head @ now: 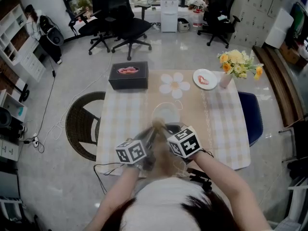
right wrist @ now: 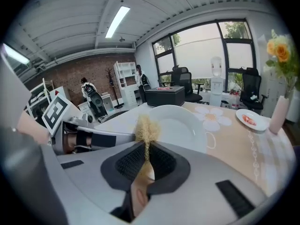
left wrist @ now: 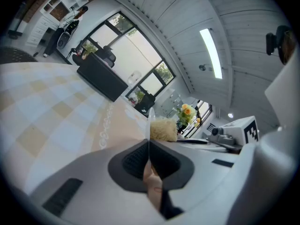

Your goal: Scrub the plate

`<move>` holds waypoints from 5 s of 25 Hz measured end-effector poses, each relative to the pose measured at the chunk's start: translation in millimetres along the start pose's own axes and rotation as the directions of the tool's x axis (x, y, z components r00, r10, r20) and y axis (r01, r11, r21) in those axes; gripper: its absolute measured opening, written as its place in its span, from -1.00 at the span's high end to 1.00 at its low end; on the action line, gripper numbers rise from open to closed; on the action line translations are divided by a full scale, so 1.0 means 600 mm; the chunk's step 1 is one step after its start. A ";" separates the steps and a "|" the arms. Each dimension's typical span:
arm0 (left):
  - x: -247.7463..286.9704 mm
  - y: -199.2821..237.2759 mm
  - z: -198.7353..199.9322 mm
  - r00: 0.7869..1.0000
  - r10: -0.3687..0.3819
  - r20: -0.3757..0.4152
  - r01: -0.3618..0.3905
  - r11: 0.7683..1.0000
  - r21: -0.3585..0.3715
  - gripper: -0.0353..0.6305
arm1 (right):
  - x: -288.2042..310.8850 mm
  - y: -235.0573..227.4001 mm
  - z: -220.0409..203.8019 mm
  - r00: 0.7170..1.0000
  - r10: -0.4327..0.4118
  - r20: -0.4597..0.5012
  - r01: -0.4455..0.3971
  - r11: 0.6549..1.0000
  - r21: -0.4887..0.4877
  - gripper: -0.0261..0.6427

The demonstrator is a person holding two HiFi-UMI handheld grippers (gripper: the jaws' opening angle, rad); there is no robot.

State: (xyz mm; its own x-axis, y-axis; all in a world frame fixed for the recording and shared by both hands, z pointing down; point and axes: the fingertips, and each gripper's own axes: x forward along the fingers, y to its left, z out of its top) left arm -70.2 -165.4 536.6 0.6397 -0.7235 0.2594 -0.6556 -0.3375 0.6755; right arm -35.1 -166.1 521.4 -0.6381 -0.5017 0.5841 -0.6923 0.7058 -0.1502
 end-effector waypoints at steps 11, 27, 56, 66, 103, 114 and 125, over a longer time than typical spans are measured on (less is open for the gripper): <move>0.000 -0.001 0.001 1.000 0.001 -0.001 -0.001 1.000 -0.002 0.84 | -0.001 -0.029 -0.019 0.996 -0.079 -0.045 0.074 0.992 -0.104 0.83; 0.001 -0.003 0.001 1.000 -0.002 0.002 0.002 1.000 0.005 0.84 | -0.008 -0.108 -0.031 0.978 -0.197 -0.069 0.184 0.970 -0.158 0.83; 0.000 -0.001 0.000 1.000 0.011 0.002 -0.011 1.000 0.014 0.84 | -0.059 -0.116 -0.009 0.967 -0.253 -0.015 0.253 0.964 0.085 0.83; 0.001 0.000 0.001 1.000 0.021 0.004 -0.021 1.000 0.009 0.84 | -0.035 -0.016 -0.029 1.000 -0.002 0.001 0.002 0.954 0.301 0.83; 0.001 -0.003 -0.001 1.000 0.019 0.000 -0.019 1.000 0.013 0.84 | -0.023 -0.080 -0.107 0.935 0.042 -0.351 0.051 0.967 0.251 0.82; 0.002 -0.002 -0.001 1.000 0.018 0.003 -0.018 1.000 0.020 0.84 | -0.027 -0.145 -0.100 0.934 -0.049 -0.354 0.161 0.941 0.296 0.82; 0.002 0.000 0.000 1.000 0.021 0.000 -0.021 1.000 0.013 0.84 | -0.026 -0.198 -0.059 0.946 -0.215 -0.244 0.275 0.929 0.248 0.82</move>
State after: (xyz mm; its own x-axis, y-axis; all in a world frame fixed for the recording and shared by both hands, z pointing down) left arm -69.4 -166.2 537.1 0.6255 -0.7307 0.2737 -0.6744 -0.3299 0.6606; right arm 69.1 -224.2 558.4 -0.3726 -0.5042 0.7791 -0.9022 0.3934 -0.1770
